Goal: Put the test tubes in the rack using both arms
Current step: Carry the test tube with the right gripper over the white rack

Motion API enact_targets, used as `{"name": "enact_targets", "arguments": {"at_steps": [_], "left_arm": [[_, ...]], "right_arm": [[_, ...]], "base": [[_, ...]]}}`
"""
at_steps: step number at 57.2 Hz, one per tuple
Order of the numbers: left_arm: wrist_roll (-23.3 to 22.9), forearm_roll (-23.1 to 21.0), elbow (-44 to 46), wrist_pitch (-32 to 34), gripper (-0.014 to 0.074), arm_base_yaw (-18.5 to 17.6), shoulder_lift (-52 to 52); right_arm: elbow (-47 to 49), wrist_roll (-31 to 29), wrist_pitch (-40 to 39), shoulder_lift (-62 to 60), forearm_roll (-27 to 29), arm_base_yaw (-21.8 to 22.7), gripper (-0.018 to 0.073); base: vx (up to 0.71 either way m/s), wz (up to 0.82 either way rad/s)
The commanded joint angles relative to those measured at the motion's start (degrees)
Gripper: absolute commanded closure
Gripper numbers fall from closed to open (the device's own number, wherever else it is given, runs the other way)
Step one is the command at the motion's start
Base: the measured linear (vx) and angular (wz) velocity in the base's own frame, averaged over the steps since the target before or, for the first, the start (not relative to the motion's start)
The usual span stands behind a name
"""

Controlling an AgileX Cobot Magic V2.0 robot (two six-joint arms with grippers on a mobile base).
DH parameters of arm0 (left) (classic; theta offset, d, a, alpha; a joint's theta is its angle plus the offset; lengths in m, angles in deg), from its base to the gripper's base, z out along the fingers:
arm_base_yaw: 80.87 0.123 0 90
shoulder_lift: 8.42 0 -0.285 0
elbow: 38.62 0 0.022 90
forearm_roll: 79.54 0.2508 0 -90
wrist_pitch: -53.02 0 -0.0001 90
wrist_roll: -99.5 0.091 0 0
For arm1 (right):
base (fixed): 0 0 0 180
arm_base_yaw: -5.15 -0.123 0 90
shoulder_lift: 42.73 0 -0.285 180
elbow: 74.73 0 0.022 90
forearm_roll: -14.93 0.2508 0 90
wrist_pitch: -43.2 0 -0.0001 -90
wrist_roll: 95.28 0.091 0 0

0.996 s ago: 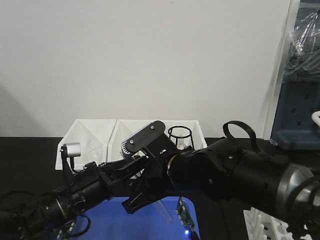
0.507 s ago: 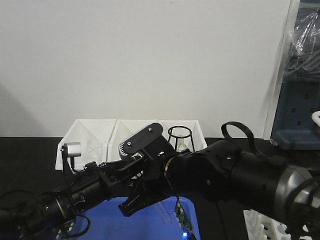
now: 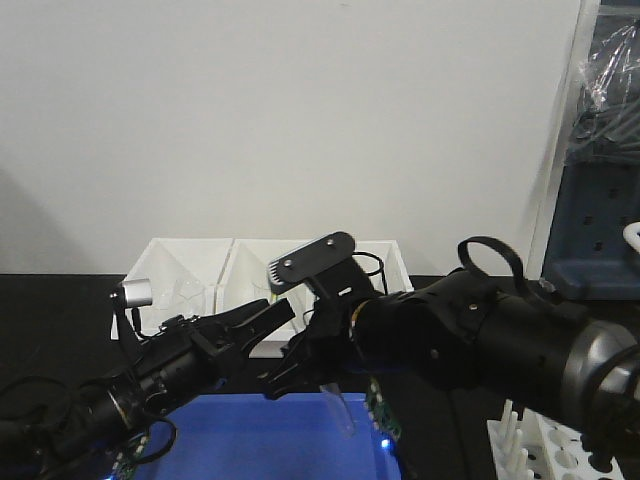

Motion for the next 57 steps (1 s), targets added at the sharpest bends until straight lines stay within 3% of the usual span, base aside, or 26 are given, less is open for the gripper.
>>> {"name": "enact_targets", "arguments": {"at_steps": [1,19,32,38,42,43,50,57], "left_arm": [[-0.5,-2.9,1.5,10.4,0.0115,0.4,2.8],[-0.5,-2.8,1.5,9.9,0.0116,0.6,2.8],[-0.5,-2.6,1.5,9.9,0.0116,0.6,2.8],[-0.5,-2.6,1.5,9.9,0.0116,0.6,2.8],[-0.5,-2.6,1.5,9.9,0.0116,0.6,2.8],[-0.5,-2.2,1.5,9.2,0.0116,0.6,2.8],[-0.5,-2.2,1.5,7.7,0.0116,0.6,2.8],[-0.5,-2.2,1.5,7.3,0.0116,0.6,2.8]], "right_arm": [[2.1,1.5,-4.4,-3.4,-1.1,3.7,0.0568],[0.3,1.4,-7.0,-13.7,-1.1,15.3,0.0568],[-21.0,1.5,-29.7,-26.7,-1.0,26.9,0.0568],[-30.2,2.0,-39.5,-29.2,2.1,31.0,0.0568],[-34.3,1.5,-45.3,-29.0,2.6,31.5,0.0568],[-40.6,1.4,-55.2,-26.8,1.9,31.5,0.0566],[-45.7,1.0,-65.9,-24.9,2.7,31.5,0.0566],[-47.0,0.7,-66.6,-22.9,1.3,31.5,0.0566]], "base": [[0.0,0.0],[0.0,0.0],[0.0,0.0],[0.0,0.0],[0.0,0.0],[0.0,0.0],[0.0,0.0],[0.0,0.0]]}}
